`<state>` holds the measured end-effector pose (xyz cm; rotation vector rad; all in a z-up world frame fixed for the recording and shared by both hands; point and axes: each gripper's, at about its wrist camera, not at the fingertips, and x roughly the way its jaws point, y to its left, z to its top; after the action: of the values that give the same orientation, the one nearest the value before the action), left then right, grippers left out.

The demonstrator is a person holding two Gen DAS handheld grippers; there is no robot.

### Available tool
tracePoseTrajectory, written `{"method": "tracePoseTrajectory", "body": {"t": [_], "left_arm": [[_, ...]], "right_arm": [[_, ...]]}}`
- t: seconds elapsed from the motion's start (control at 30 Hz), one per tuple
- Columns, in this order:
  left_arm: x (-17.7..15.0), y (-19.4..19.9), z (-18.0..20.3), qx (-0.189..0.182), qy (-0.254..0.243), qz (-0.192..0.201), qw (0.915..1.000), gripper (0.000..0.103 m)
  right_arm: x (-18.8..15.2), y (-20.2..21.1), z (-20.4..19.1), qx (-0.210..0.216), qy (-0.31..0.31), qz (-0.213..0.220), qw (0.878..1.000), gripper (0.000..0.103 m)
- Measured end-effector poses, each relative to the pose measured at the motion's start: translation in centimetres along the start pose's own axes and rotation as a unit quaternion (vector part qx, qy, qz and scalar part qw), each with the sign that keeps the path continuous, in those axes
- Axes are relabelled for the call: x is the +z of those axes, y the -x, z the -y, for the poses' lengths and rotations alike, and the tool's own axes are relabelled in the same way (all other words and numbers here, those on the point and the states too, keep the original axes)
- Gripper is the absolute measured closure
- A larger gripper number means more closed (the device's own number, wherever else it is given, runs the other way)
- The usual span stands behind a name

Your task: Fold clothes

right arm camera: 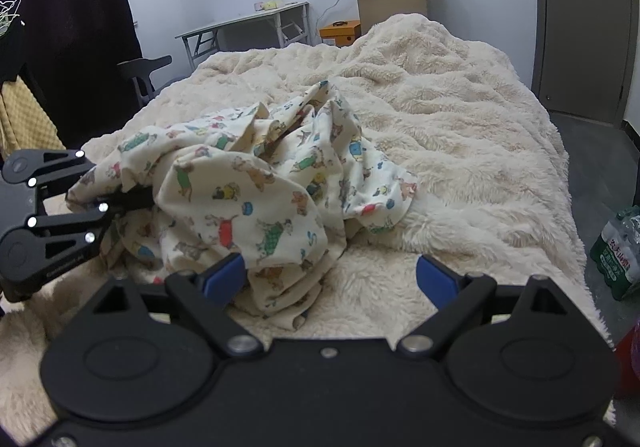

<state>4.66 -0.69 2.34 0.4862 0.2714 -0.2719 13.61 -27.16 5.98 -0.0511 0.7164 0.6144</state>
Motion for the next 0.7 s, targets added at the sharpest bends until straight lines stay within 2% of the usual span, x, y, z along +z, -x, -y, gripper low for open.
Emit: {"method": "tracePoseTrajectory", "body": {"t": [0.4,0.5,0.57,0.7], "left_arm": [[1.7,4.0,-1.9,0.034,0.034,0.064,0.9968,0.098],[2.1,7.1,-5.3,0.099,0.072,0.107,0.9867,0.098],[1.7,9.6,-8.4,0.142,0.117,0.131,0.9741,0.098],[-0.4,10.8,-12.4,0.203,0.149,0.111,0.9613,0.097]], "right_arm": [[0.1,0.1,0.4,0.005,0.0,0.003,1.0,0.011],[0.1,0.2,0.5,0.006,-0.001,0.004,1.0,0.011],[0.1,0.1,0.5,0.006,-0.003,0.002,1.0,0.011],[-0.1,-0.3,0.5,0.007,0.0,-0.004,1.0,0.011]]}}
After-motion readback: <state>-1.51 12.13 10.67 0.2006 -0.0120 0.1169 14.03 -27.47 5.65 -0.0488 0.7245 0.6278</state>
